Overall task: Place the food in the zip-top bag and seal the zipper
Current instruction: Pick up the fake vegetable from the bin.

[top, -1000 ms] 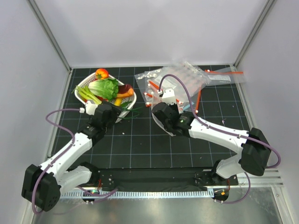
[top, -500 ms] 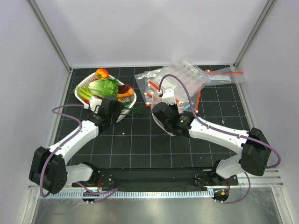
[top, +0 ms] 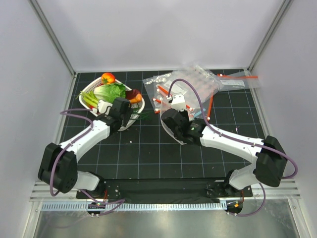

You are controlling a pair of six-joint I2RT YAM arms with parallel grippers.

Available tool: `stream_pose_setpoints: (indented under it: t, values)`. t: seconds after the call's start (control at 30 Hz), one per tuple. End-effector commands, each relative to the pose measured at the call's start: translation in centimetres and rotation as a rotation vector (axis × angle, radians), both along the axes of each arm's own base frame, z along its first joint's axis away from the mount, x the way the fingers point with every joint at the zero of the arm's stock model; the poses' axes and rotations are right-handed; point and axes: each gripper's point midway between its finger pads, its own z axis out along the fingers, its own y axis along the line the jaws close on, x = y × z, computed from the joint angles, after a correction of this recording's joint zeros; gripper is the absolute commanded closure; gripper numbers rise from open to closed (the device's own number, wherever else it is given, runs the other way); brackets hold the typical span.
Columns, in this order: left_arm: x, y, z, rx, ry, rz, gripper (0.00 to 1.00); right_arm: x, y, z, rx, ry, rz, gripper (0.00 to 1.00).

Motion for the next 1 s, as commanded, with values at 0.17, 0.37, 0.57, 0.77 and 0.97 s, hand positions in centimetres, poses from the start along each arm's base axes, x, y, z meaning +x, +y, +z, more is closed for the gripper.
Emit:
stream_pose_setpoints:
  t: [0.17, 0.37, 0.57, 0.77, 0.97]
  values:
    - [1.6, 0.6, 1.3, 0.012, -0.045, 0.058, 0.91, 0.4, 0.6, 1.9, 0.058, -0.047, -0.004, 0.99]
    - [0.5, 1.1, 4.5, 0.031, -0.124, 0.018, 1.0, 0.4, 0.6, 1.8, 0.061, -0.048, -0.004, 0.99]
    - [-2.0, 1.7, 7.7, 0.058, -0.2, -0.033, 0.99, 0.5, 0.5, 1.9, 0.065, -0.052, -0.009, 0.99]
    - [-4.9, 1.2, 8.7, 0.066, -0.178, -0.133, 1.0, 0.4, 0.4, 2.0, 0.071, -0.057, -0.008, 0.99]
    - [-6.8, 1.3, 10.7, 0.159, -0.232, -0.216, 1.0, 0.3, 0.7, 2.1, 0.085, -0.059, 0.013, 0.99]
